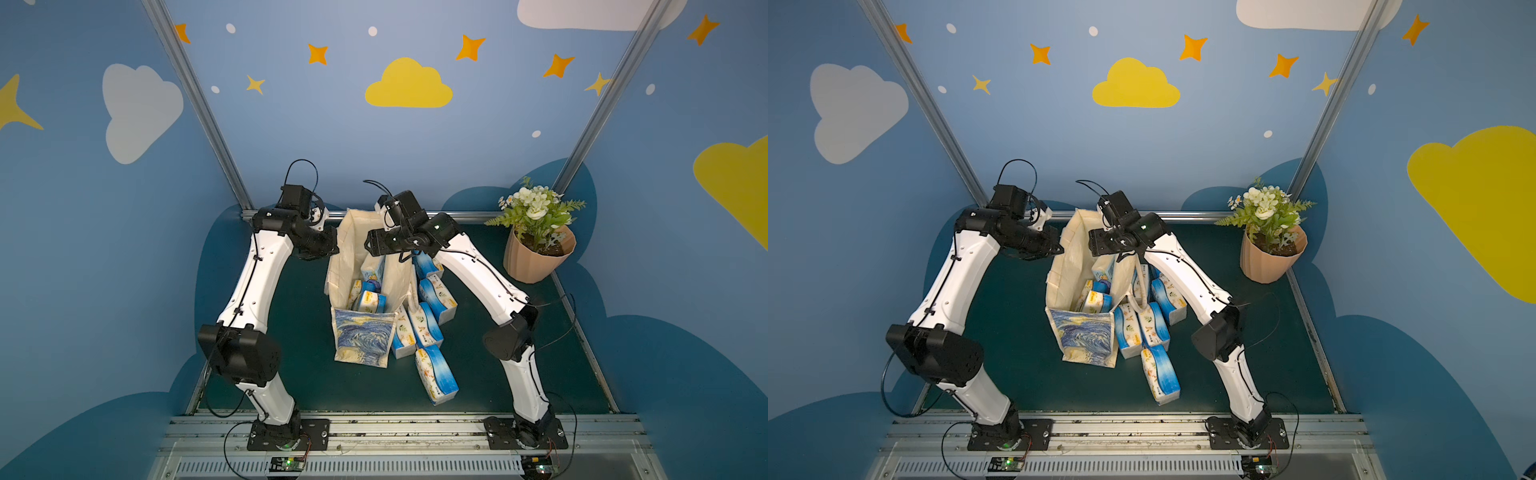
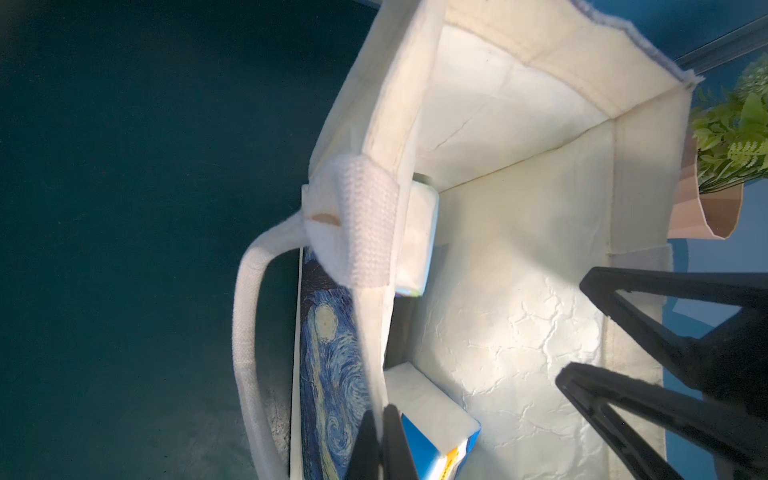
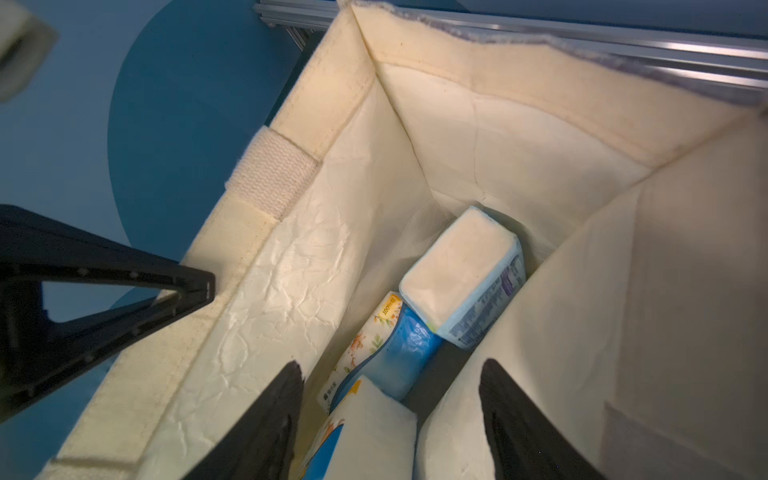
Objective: Put tissues into the canvas bag
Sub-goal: Place the pack of facial tissues in the canvas bag, then pick up the pack of facial tissues from the center of the board.
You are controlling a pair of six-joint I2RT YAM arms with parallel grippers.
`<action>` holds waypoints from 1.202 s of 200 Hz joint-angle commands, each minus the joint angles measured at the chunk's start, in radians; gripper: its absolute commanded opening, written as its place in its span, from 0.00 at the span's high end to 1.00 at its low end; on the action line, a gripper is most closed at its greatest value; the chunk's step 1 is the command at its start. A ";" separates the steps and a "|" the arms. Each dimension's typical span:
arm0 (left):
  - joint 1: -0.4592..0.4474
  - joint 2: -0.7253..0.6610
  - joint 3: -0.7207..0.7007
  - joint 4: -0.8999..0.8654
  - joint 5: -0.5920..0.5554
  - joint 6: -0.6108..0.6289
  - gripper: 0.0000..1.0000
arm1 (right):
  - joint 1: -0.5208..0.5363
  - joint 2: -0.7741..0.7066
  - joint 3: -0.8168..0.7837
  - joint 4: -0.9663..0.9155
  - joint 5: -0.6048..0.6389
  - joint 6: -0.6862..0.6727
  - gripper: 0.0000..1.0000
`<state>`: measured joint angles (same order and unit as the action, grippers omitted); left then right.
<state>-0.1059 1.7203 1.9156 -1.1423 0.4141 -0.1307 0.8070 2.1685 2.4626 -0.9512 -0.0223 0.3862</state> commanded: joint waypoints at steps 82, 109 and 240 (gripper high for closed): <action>0.003 0.016 0.015 -0.007 -0.021 0.025 0.96 | -0.014 -0.787 -0.851 0.163 0.173 -0.195 0.24; 0.008 0.017 0.013 -0.018 -0.033 0.026 0.96 | 0.002 -0.948 -1.056 0.014 0.166 -0.107 0.22; 0.009 0.009 0.016 -0.016 -0.015 0.011 0.93 | 0.301 -0.919 -1.418 -0.065 0.009 0.213 0.10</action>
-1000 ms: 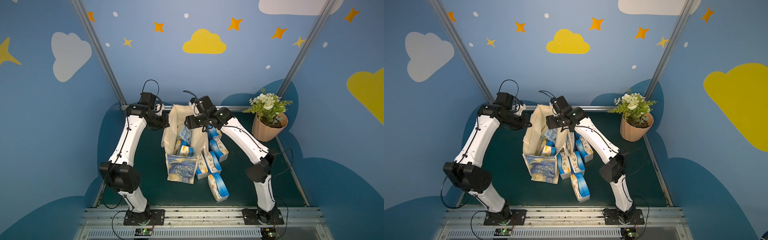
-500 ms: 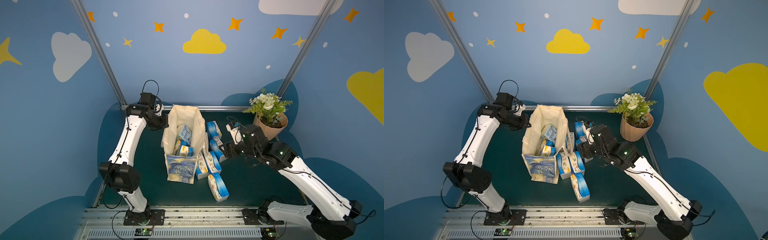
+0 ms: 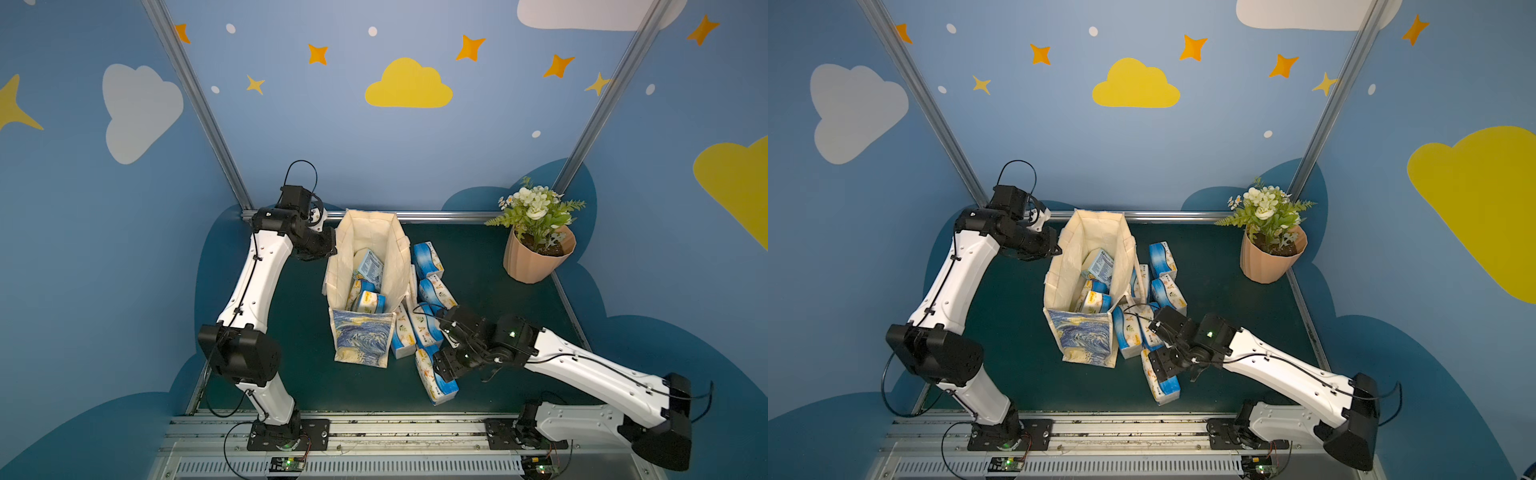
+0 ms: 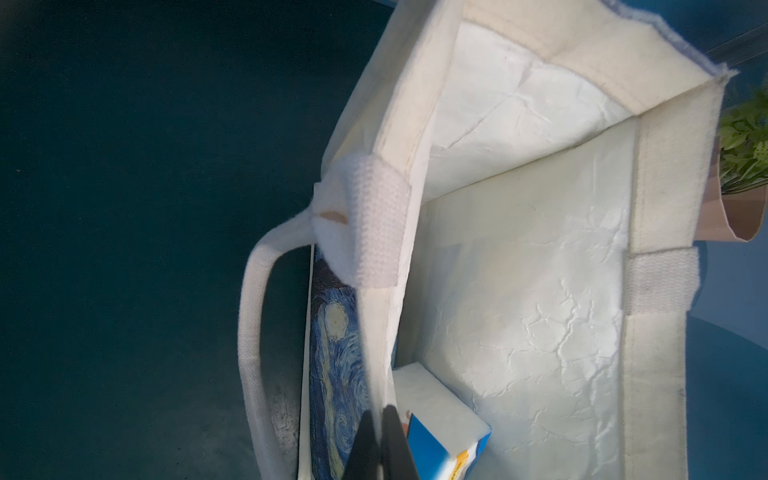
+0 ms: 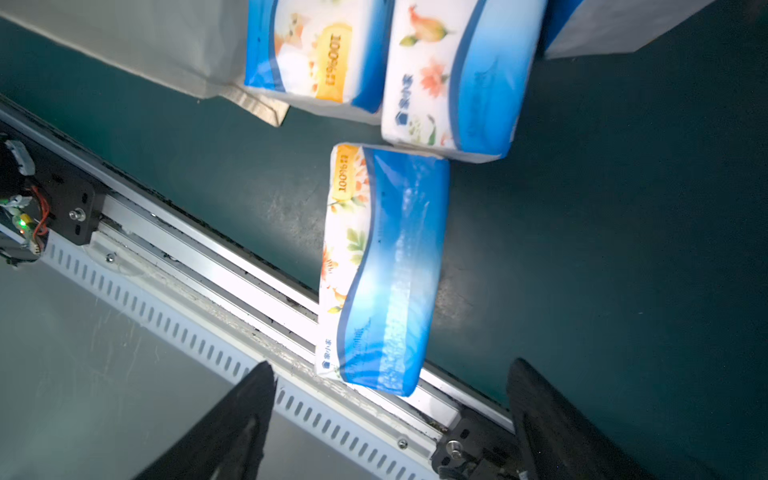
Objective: Put tissues into the canvas bag
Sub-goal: Pick up the pack of facial tissues from the center of the board.
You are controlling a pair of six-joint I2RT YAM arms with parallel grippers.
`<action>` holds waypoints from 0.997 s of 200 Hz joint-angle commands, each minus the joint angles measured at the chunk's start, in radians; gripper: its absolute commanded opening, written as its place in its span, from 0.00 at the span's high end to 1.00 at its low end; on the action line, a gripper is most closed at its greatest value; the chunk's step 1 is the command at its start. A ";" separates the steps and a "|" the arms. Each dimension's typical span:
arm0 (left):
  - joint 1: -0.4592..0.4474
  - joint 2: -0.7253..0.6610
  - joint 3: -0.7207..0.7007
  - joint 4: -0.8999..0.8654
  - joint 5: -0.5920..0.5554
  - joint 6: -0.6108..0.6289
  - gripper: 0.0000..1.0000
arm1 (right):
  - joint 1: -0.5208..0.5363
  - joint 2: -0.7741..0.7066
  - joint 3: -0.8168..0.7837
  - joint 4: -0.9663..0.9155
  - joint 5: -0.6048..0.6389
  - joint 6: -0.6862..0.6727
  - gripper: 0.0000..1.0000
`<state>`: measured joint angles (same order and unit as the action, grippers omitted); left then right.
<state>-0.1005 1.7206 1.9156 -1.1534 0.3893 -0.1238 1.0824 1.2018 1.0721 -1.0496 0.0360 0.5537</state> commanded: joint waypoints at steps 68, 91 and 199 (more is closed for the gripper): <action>0.003 0.016 0.022 -0.009 0.020 0.013 0.93 | 0.024 0.206 -0.029 0.069 -0.038 0.068 0.09; 0.004 0.018 0.020 -0.011 0.026 0.015 0.93 | 0.022 0.242 -0.035 0.076 -0.021 0.078 0.09; 0.003 0.023 0.015 -0.009 0.026 0.013 0.93 | -0.019 0.303 -0.101 0.128 -0.043 0.107 0.24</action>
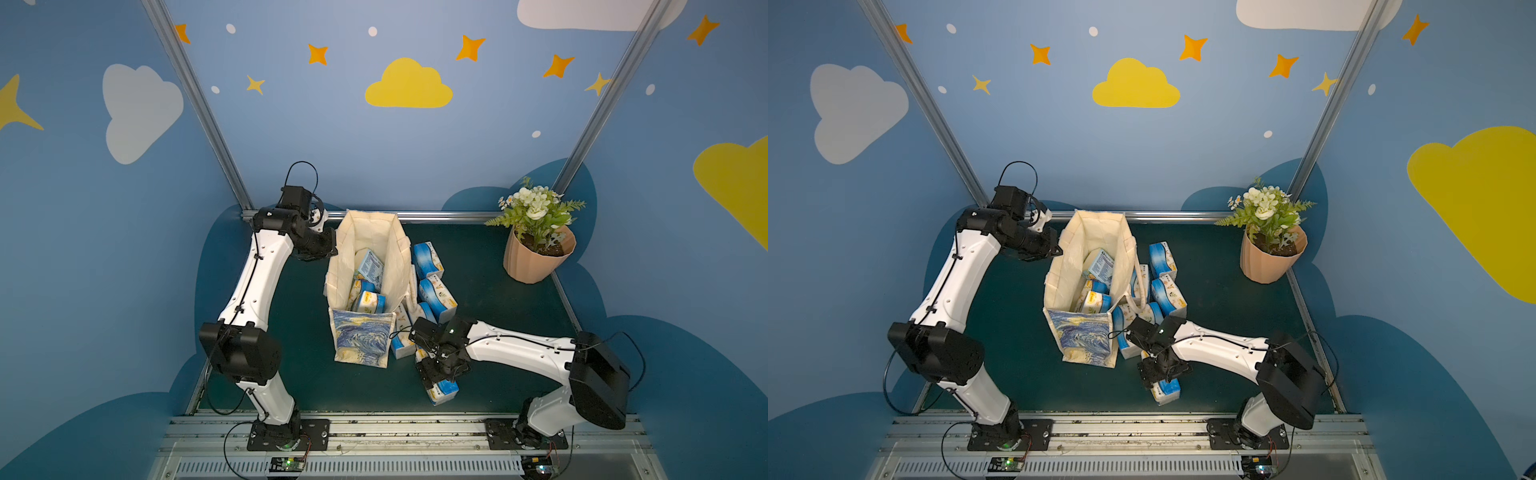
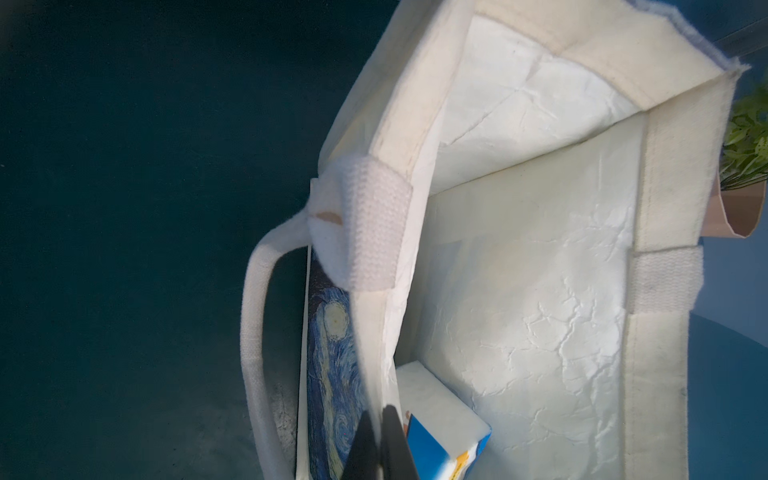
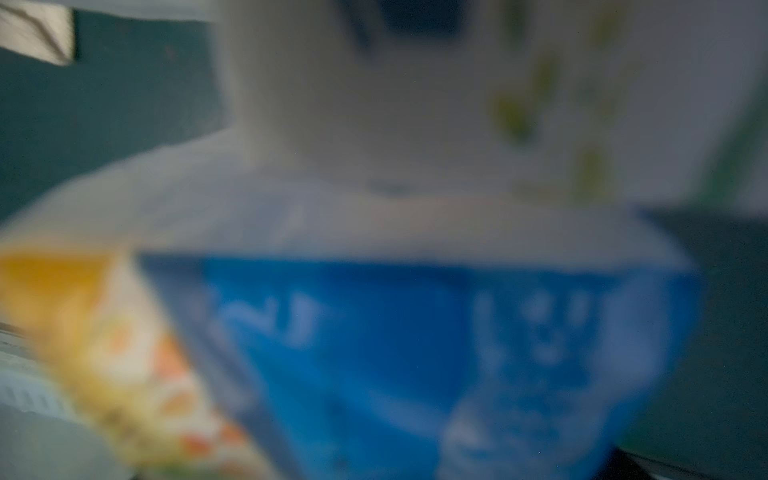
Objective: Put tissues into the canvas bag
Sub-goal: Pick up the pack of facial tissues from the center of the board.
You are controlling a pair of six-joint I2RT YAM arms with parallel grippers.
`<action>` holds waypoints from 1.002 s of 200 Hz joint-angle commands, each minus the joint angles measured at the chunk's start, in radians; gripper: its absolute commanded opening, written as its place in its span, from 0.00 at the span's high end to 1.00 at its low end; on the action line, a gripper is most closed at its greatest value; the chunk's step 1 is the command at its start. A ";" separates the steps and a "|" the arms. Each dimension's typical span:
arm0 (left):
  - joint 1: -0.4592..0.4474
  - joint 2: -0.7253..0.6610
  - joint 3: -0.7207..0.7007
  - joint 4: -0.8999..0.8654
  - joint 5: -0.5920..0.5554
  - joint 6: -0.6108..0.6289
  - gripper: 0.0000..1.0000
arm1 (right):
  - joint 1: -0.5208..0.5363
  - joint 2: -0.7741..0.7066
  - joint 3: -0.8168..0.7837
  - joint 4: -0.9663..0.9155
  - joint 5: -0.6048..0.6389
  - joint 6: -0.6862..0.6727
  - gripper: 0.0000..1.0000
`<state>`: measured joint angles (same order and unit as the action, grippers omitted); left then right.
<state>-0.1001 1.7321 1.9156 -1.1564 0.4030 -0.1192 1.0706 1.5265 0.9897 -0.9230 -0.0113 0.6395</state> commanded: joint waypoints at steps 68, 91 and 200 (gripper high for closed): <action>0.003 0.017 0.018 -0.002 0.012 0.006 0.93 | -0.061 -0.196 -0.030 -0.101 0.076 0.048 0.62; 0.003 0.013 0.018 -0.003 0.013 0.006 0.93 | -0.103 -0.265 0.064 -0.230 0.200 0.057 0.62; -0.011 0.010 0.029 0.001 0.016 0.006 0.96 | -0.245 0.008 0.979 -0.004 0.256 -0.357 0.64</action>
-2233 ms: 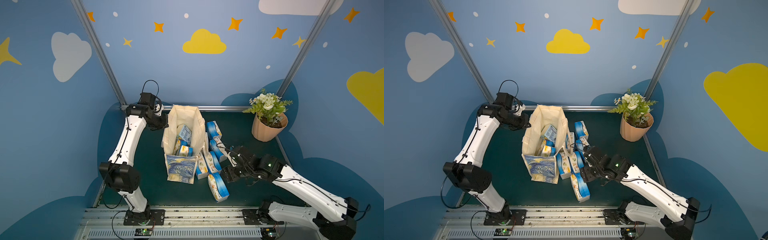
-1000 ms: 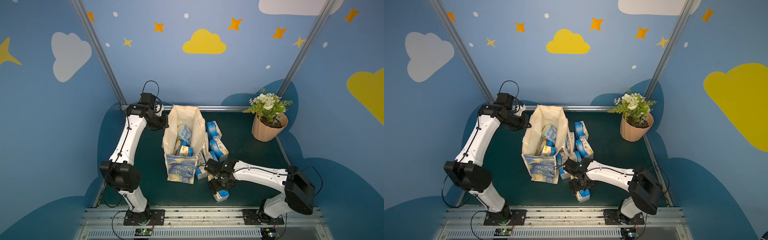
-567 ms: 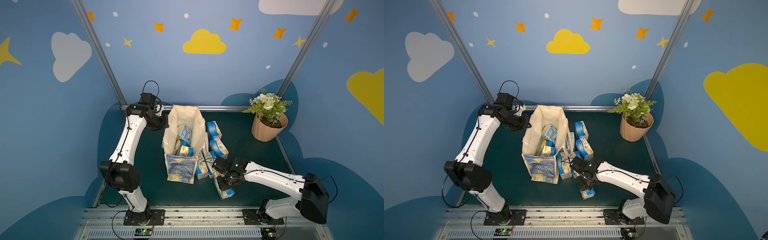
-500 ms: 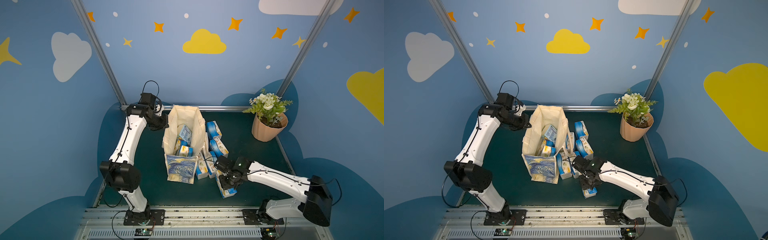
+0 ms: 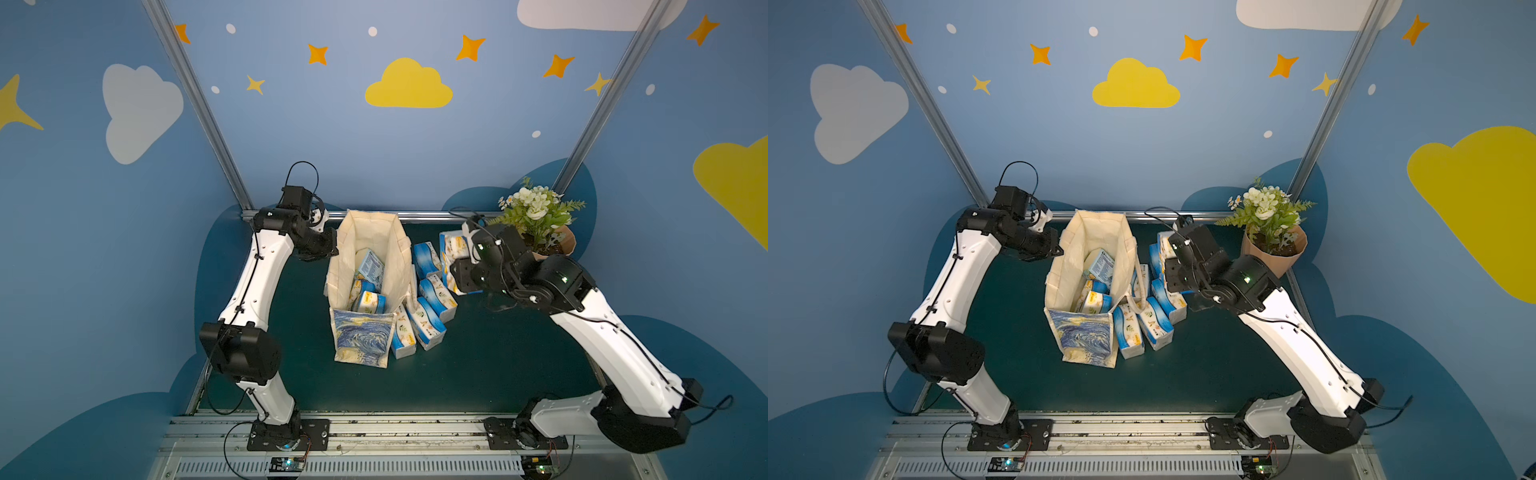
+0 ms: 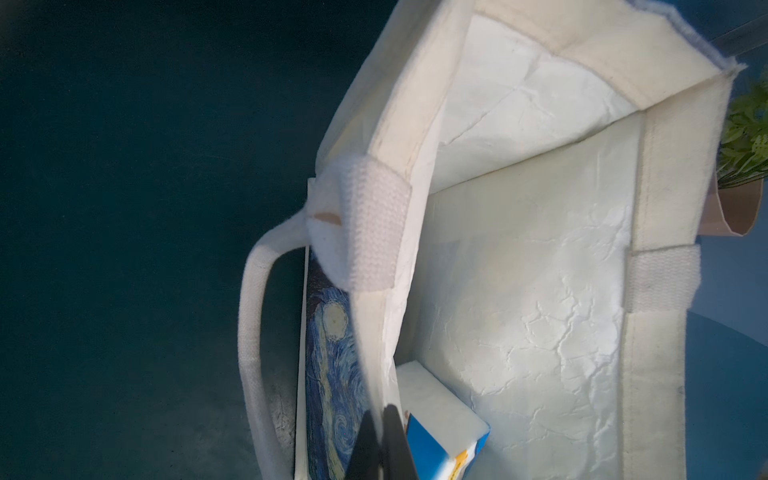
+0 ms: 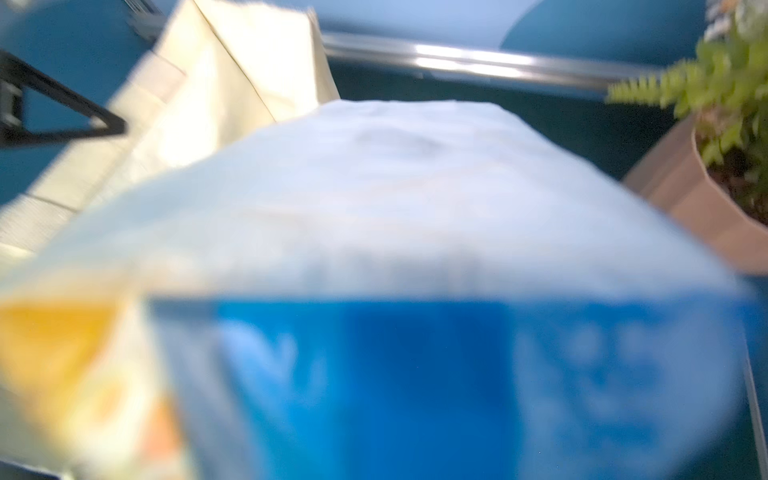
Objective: Put tissues into the canvas bag
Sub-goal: Place the pack of facial tissues in the canvas bag.
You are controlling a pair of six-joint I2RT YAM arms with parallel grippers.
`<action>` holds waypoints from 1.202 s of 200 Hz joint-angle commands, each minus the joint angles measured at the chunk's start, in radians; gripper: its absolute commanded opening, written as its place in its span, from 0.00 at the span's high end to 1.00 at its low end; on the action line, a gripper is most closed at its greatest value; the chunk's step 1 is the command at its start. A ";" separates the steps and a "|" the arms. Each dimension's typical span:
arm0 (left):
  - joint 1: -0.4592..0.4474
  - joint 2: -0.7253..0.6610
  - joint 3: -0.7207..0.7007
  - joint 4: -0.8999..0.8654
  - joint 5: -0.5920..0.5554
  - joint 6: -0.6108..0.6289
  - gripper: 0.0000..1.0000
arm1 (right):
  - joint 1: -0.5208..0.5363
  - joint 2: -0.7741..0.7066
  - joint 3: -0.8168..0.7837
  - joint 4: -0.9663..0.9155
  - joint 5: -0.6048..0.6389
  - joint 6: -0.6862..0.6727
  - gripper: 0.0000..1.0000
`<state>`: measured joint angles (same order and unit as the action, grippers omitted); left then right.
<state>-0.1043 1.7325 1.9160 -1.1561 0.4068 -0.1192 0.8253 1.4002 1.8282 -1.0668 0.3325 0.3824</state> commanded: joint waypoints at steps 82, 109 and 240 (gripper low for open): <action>-0.009 0.018 0.065 -0.007 0.018 0.008 0.96 | 0.021 0.671 0.657 0.109 -0.244 -0.115 0.61; -0.009 0.027 0.089 -0.020 0.007 0.016 0.96 | 0.020 0.758 0.716 0.054 -0.237 -0.108 0.55; -0.006 0.017 0.084 -0.022 -0.035 0.021 0.96 | -0.016 0.621 0.565 0.086 -0.168 -0.131 0.24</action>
<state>-0.1135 1.7561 1.9823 -1.1793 0.4015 -0.1146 0.8295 2.1681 2.4645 -1.0180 0.0978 0.2790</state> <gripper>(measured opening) 0.047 0.760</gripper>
